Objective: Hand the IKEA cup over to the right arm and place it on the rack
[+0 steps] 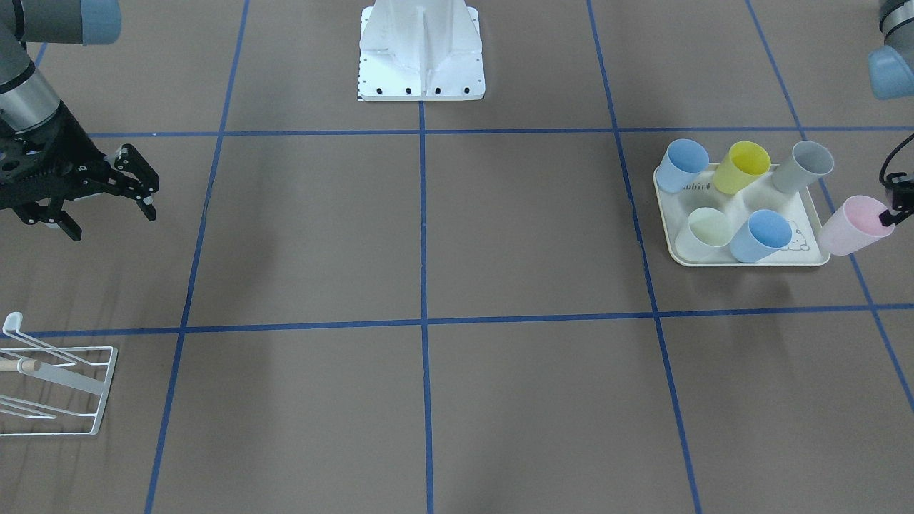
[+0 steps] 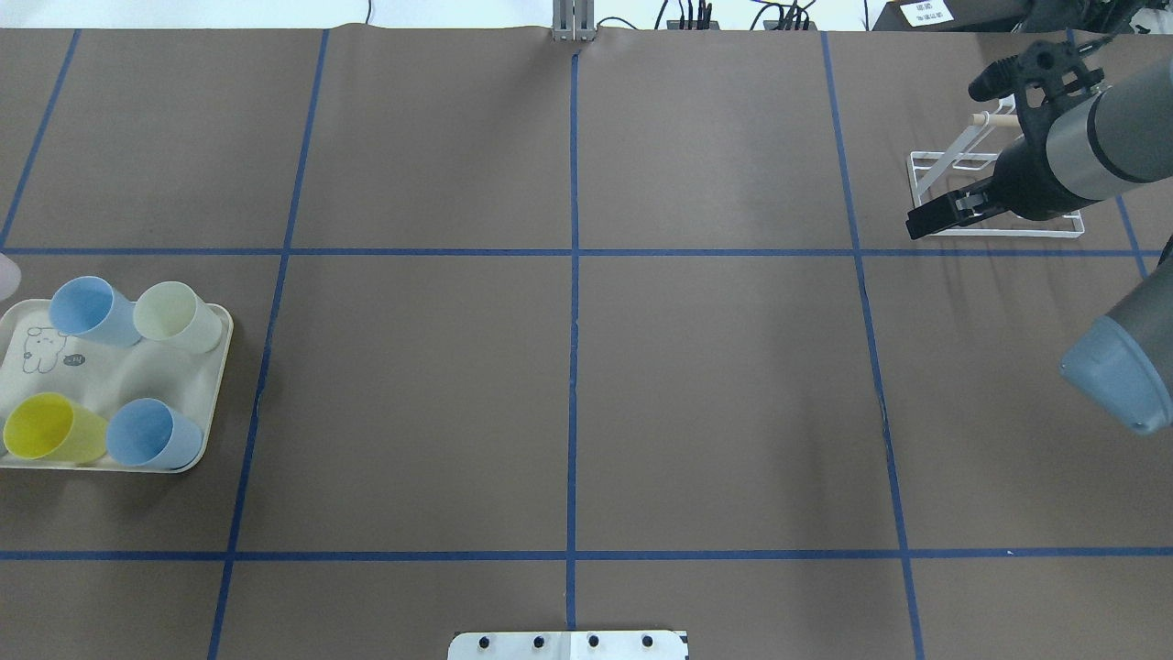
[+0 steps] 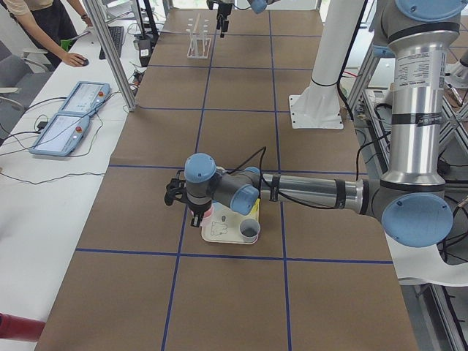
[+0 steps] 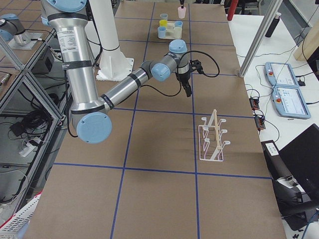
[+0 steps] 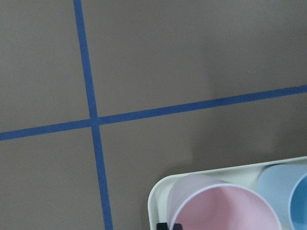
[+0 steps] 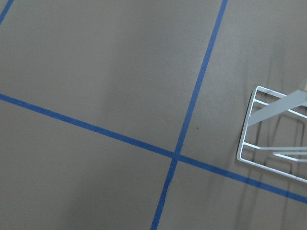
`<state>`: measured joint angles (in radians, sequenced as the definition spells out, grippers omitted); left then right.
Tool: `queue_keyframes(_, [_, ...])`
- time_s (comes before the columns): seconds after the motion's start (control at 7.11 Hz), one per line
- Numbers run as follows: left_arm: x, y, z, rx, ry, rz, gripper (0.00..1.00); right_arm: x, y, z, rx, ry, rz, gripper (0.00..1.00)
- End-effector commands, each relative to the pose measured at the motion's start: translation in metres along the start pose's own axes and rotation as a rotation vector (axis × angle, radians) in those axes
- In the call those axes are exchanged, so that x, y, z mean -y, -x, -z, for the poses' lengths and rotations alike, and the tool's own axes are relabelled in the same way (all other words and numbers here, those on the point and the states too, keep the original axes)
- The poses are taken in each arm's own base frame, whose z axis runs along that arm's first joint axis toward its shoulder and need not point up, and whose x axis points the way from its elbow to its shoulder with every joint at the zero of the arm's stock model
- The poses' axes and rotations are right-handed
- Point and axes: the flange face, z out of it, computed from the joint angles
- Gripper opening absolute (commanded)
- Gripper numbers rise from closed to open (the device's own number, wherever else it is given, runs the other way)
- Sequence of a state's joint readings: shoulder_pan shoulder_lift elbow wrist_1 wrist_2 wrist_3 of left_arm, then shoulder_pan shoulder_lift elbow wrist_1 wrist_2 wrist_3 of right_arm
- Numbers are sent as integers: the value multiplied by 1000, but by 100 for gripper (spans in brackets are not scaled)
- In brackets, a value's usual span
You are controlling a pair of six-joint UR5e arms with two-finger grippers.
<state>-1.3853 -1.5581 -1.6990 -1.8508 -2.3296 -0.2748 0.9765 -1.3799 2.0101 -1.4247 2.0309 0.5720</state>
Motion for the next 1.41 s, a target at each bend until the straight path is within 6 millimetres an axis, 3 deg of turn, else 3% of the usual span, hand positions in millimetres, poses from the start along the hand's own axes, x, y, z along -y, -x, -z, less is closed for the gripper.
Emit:
queue_keyframes(0.0, [46, -51, 69, -41, 4, 51, 0, 27, 14, -2, 53, -117, 76, 100])
queue_keyframes(0.28, [73, -91, 92, -167, 7, 160, 0, 54, 69, -5, 119, -140, 133, 100])
queue_keyframes(0.42, [82, -108, 101, -226, 14, 219, 0, 59, 80, -18, 128, -136, 162, 100])
queue_keyframes(0.56, [93, -130, 108, -292, 41, 267, 0, 67, 104, -15, 170, -178, 234, 100])
queue_keyframes(0.7, [105, -154, 122, -360, 67, 316, 0, 66, 130, -25, 201, -236, 353, 100])
queue_keyframes(0.84, [112, -193, 120, -392, 108, 330, 0, 65, 150, -29, 209, -326, 408, 100])
queue_keyframes(0.99, [114, -238, 104, -410, 155, 326, 0, 61, 163, -36, 192, -391, 427, 100])
queue_keyframes(1.27, [123, -293, 102, -439, 189, 383, 0, 56, 203, -54, 263, -535, 475, 99])
